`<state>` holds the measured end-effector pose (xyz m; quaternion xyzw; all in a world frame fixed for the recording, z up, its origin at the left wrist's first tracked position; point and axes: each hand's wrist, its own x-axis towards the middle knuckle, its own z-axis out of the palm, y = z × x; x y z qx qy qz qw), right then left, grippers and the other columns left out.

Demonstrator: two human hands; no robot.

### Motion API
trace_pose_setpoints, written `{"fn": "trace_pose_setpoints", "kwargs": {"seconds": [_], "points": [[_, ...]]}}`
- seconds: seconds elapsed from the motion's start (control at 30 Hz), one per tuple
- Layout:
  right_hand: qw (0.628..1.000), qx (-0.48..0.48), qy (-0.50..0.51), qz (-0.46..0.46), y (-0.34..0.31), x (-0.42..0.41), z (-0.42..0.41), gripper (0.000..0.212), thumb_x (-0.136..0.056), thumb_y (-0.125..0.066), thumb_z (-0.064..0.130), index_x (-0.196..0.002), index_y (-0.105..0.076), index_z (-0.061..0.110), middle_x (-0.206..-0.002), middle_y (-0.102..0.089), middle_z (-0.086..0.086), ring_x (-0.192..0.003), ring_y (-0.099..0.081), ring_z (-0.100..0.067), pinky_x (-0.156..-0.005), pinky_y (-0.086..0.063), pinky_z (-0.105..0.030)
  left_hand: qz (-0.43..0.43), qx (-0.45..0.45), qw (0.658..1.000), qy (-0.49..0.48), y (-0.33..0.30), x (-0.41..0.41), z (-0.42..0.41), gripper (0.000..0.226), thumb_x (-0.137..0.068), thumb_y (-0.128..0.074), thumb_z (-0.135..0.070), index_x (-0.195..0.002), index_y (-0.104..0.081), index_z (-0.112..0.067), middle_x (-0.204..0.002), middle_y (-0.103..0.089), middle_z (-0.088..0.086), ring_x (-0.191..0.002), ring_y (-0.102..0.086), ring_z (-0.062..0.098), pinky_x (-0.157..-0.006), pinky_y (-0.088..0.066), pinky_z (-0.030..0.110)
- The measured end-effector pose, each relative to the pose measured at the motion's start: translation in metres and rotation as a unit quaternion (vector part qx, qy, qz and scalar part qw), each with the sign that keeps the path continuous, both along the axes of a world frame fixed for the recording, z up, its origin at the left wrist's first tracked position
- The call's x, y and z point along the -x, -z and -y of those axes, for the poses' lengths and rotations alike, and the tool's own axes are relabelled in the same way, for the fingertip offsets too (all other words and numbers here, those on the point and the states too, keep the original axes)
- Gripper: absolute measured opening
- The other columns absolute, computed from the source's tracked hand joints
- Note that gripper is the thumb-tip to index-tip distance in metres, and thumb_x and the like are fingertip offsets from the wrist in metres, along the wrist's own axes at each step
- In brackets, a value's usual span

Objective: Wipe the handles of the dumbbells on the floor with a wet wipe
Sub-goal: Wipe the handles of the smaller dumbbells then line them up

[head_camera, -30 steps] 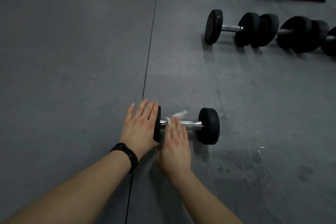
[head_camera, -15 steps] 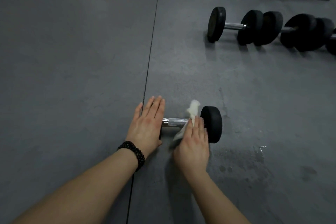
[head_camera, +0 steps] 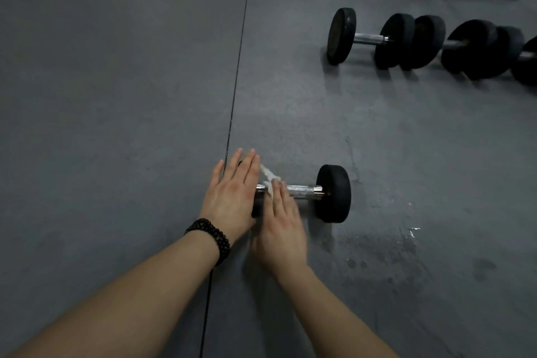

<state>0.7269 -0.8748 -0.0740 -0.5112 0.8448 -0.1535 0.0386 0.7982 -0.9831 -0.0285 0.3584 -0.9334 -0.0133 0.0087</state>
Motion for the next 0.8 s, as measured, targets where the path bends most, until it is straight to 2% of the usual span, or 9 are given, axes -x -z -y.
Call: {"fn": "trace_pose_setpoints", "kwargs": {"seconds": [0.07,0.13,0.23,0.3,0.43,0.53,0.67,0.73,0.8], "points": [[0.997,0.017,0.074,-0.022,-0.004,0.018,-0.012,0.082,-0.072,-0.062,0.006,-0.147,-0.032,-0.008,-0.156,-0.027,-0.024,-0.146,-0.025,-0.035,-0.118,-0.024,-0.044,0.02,-0.012,1.0,0.01,-0.002,0.002,0.002,0.123,-0.069,-0.08,-0.046,-0.156,0.001,-0.013,-0.165,0.003,0.0,-0.151,0.009,0.022,-0.123,-0.002,0.046],[0.99,0.003,0.137,-0.025,-0.009,0.022,-0.018,0.089,-0.062,-0.069,0.008,-0.14,-0.035,-0.017,-0.149,-0.033,-0.034,-0.142,-0.031,-0.043,-0.114,-0.032,-0.049,0.026,-0.015,1.0,0.009,-0.005,0.003,0.002,0.127,-0.067,-0.082,-0.046,-0.156,0.003,-0.013,-0.165,0.005,0.0,-0.151,0.01,0.022,-0.123,-0.003,0.046],[0.996,-0.017,0.088,0.01,-0.012,0.0,-0.003,0.103,-0.064,-0.075,0.027,-0.146,-0.027,-0.014,-0.154,-0.025,-0.032,-0.147,-0.018,-0.041,-0.118,-0.024,-0.048,0.011,-0.021,1.0,0.002,-0.002,0.004,0.003,0.121,-0.069,-0.08,-0.043,-0.156,-0.001,-0.014,-0.165,0.001,-0.001,-0.151,0.008,0.022,-0.123,-0.004,0.044],[0.998,-0.027,0.051,0.009,-0.005,-0.009,0.001,0.096,-0.073,-0.069,0.029,-0.151,-0.024,-0.005,-0.16,-0.02,-0.022,-0.15,-0.012,-0.033,-0.12,-0.015,-0.042,0.005,-0.023,1.0,-0.003,-0.002,0.005,0.005,0.118,-0.07,-0.079,-0.043,-0.156,-0.003,-0.015,-0.165,-0.002,-0.001,-0.152,0.006,0.021,-0.123,-0.005,0.044],[0.978,-0.052,0.202,0.027,-0.007,0.009,-0.005,0.097,-0.072,-0.068,0.023,-0.151,-0.02,-0.007,-0.161,-0.015,-0.023,-0.15,-0.011,-0.033,-0.119,-0.015,-0.039,0.006,-0.037,0.999,0.002,-0.004,0.006,0.006,0.125,-0.064,-0.083,-0.042,-0.156,-0.002,-0.015,-0.165,0.0,-0.001,-0.151,0.007,0.021,-0.123,-0.006,0.045],[0.978,-0.03,0.19,0.082,-0.017,-0.002,0.007,0.102,-0.077,-0.066,0.033,-0.154,-0.01,-0.002,-0.163,-0.004,-0.019,-0.151,-0.001,-0.03,-0.119,-0.016,-0.038,-0.001,-0.038,0.999,-0.001,-0.003,0.005,0.005,0.124,-0.065,-0.083,-0.043,-0.156,-0.003,-0.014,-0.165,-0.002,-0.001,-0.152,0.006,0.021,-0.122,-0.007,0.043],[0.986,-0.044,0.159,0.004,-0.013,0.01,0.012,0.086,-0.08,-0.066,0.025,-0.152,-0.025,0.001,-0.161,-0.02,-0.017,-0.151,-0.011,-0.03,-0.117,-0.023,-0.043,-0.001,-0.038,0.999,0.004,-0.003,0.004,0.005,0.124,-0.064,-0.082,-0.044,-0.156,-0.005,-0.014,-0.165,-0.005,-0.001,-0.152,0.005,0.021,-0.122,-0.009,0.042],[0.981,-0.045,0.19,0.02,-0.01,0.023,0.008,0.083,-0.085,-0.058,0.023,-0.154,-0.017,0.001,-0.163,-0.013,-0.017,-0.151,-0.004,-0.028,-0.119,-0.018,-0.041,-0.001,-0.04,0.999,0.003,-0.004,0.005,0.005,0.125,-0.064,-0.082,-0.043,-0.156,-0.003,-0.015,-0.165,-0.003,-0.001,-0.151,0.007,0.021,-0.123,-0.008,0.043],[0.979,-0.035,0.2,0.03,-0.009,0.021,0.006,0.091,-0.083,-0.063,0.028,-0.154,-0.012,0.001,-0.163,-0.006,-0.018,-0.151,0.001,-0.029,-0.12,-0.013,-0.042,0.002,-0.042,0.999,0.004,-0.005,0.006,0.005,0.125,-0.064,-0.083,-0.043,-0.156,-0.003,-0.015,-0.165,-0.003,-0.002,-0.151,0.007,0.022,-0.122,-0.007,0.043]]}}
